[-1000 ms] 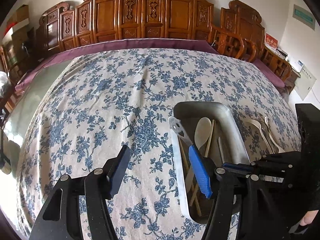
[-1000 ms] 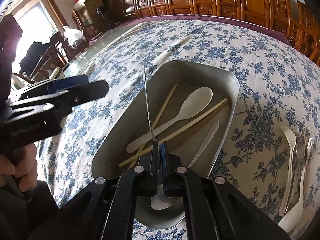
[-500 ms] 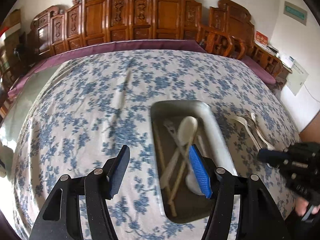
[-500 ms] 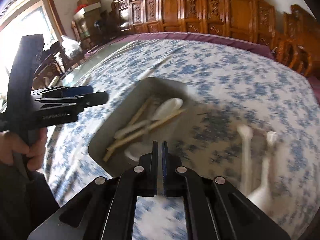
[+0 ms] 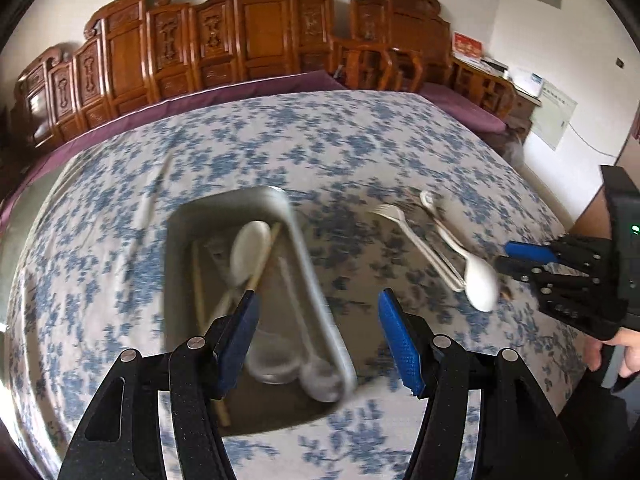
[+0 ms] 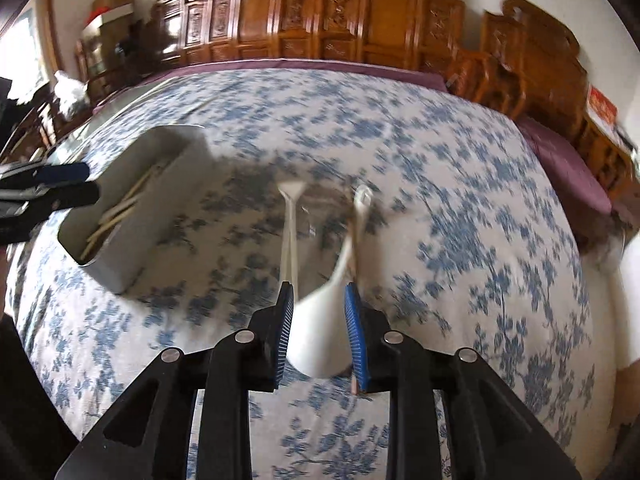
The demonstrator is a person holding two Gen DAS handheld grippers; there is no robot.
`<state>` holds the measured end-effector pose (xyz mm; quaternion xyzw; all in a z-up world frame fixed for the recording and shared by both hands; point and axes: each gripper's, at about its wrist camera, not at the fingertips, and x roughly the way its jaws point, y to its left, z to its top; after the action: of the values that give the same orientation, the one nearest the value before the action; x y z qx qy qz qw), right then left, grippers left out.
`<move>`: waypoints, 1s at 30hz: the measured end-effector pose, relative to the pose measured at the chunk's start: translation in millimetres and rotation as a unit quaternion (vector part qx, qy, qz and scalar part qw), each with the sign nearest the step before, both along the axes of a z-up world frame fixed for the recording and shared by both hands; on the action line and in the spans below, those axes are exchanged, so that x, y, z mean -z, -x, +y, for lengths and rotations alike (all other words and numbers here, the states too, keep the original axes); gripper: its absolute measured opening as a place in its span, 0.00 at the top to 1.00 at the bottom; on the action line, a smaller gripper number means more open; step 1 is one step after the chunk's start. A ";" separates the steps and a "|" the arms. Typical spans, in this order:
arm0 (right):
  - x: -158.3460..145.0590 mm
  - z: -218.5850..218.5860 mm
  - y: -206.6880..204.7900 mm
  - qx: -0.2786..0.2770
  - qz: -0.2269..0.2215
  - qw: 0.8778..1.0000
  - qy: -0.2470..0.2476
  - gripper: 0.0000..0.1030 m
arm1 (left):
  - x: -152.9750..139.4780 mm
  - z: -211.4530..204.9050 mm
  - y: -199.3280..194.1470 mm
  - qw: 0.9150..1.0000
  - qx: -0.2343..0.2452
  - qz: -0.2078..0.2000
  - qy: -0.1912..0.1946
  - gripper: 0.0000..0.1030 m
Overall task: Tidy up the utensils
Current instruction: 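Grasp the large white ladle spoon by its bowl with the right tool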
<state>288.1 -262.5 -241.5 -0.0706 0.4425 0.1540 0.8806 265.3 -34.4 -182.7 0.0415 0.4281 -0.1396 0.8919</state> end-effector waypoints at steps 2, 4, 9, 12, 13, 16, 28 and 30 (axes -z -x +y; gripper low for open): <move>5.8 -1.8 1.0 0.002 0.003 1.000 -0.002 0.72 | 2.7 -9.7 2.3 1.000 0.008 0.000 -0.003 0.43; 11.0 1.2 3.6 -0.003 0.002 1.000 0.003 0.64 | 5.6 -18.5 3.7 1.000 0.015 0.001 -0.006 0.43; 19.1 12.0 9.0 -0.016 -0.003 1.000 0.014 0.42 | 10.2 -27.6 4.0 1.000 0.022 0.008 -0.002 0.43; 22.7 17.7 7.9 -0.016 -0.001 1.000 0.025 0.41 | 13.5 -29.1 3.9 1.000 0.024 0.012 -0.004 0.43; 23.3 20.5 8.7 -0.017 -0.004 0.999 0.031 0.41 | 14.4 -28.9 3.9 1.000 0.023 0.013 -0.004 0.43; 29.8 29.6 9.5 -0.018 -0.011 0.998 0.064 0.41 | 15.8 -27.9 4.2 1.000 0.022 0.015 -0.004 0.43; 44.6 22.6 7.7 0.004 -0.008 0.994 0.111 0.45 | 22.1 -30.8 6.2 0.999 0.025 0.022 -0.013 0.43; 40.3 14.0 8.7 0.017 -0.016 0.994 0.107 0.45 | 24.3 -32.8 6.7 0.999 0.026 0.024 -0.016 0.43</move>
<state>279.4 -248.4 -281.8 -0.1590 0.4437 0.0897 0.8774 258.6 -67.2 -207.0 0.0633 0.4503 -0.1572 0.8766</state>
